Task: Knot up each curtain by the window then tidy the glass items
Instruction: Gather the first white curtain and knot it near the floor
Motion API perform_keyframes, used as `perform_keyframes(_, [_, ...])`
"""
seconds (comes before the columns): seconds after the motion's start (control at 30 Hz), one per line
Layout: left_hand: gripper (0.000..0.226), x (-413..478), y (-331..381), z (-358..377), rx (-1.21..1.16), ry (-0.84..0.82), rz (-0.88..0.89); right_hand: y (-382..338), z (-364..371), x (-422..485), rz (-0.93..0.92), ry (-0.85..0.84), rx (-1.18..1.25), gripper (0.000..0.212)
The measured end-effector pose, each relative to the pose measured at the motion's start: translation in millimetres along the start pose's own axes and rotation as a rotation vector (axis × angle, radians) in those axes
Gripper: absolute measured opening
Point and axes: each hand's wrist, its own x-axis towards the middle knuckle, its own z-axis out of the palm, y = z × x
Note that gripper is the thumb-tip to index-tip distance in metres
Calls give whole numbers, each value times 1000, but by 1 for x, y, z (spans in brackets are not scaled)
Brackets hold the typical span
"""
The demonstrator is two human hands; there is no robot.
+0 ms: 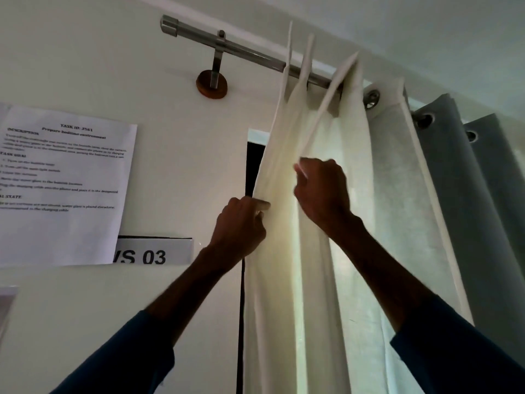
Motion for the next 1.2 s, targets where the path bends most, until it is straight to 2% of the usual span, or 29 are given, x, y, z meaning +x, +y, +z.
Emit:
perform_keyframes(0.1, [25,12,5,-4,-33,-32,-7,-39,-2,7,-129,-100,-4,9])
perform_keyframes(0.2, [28,14,1,-3,-74,-24,-29,-28,4,-5,-143,-102,28,16])
perform_keyframes(0.3, [34,4,-5,3,-125,-19,-15,14,18,-32,-11,-77,19,27])
perform_keyframes(0.43, [35,-4,6,3,-107,-42,26,47,20,-65,97,-42,-3,13])
perform_keyframes(0.47, [35,-4,10,2,-107,-38,34,50,20,-71,100,-49,-3,16])
perform_keyframes(0.6, [32,-8,31,0,-134,-40,119,41,17,-95,100,-36,153,17])
perform_keyframes(0.7, [31,-10,40,2,-148,-69,147,33,22,-109,157,-22,268,33])
perform_keyframes(0.87, [32,-13,37,5,-162,-84,137,20,21,-126,157,-21,411,10])
perform_keyframes(1.2, [30,-11,38,14,-169,-103,127,11,6,-130,112,85,383,7])
